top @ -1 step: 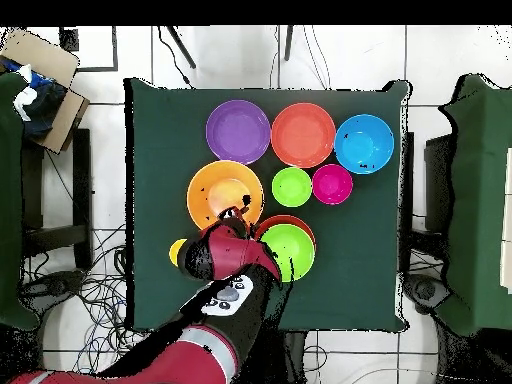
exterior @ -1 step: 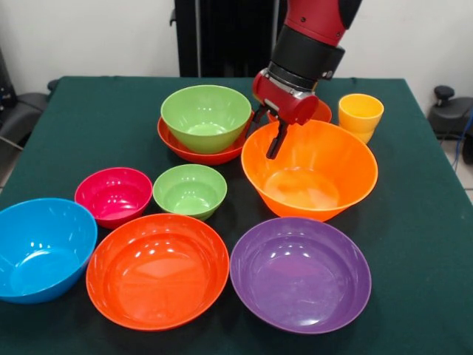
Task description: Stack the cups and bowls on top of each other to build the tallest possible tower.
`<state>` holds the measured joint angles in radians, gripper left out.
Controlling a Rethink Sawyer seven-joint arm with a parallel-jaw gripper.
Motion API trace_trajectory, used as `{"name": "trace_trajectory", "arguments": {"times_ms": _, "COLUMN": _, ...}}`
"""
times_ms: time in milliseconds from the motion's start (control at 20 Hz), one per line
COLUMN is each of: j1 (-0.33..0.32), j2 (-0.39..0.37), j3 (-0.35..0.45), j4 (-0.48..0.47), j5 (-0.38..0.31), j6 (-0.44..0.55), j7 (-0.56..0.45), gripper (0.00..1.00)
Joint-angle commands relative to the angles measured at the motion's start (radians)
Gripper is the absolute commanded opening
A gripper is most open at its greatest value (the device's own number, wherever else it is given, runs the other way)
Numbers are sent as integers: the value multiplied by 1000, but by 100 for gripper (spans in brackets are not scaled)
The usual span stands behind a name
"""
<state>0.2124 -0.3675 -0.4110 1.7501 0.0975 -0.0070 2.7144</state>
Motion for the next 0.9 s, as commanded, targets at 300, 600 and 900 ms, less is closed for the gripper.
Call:
{"name": "trace_trajectory", "arguments": {"times_ms": 300, "j1": 21, "j2": 13, "j3": 84, "j4": -72, "j5": -15, "j6": 110, "j7": 5, "gripper": 100}}
{"name": "trace_trajectory", "arguments": {"times_ms": 600, "j1": 21, "j2": 13, "j3": 82, "j4": -73, "j5": -14, "j6": 111, "j7": 5, "gripper": 100}}
{"name": "trace_trajectory", "arguments": {"times_ms": 900, "j1": 25, "j2": 14, "j3": 78, "j4": -73, "j5": -13, "j6": 113, "j7": 6, "gripper": 100}}
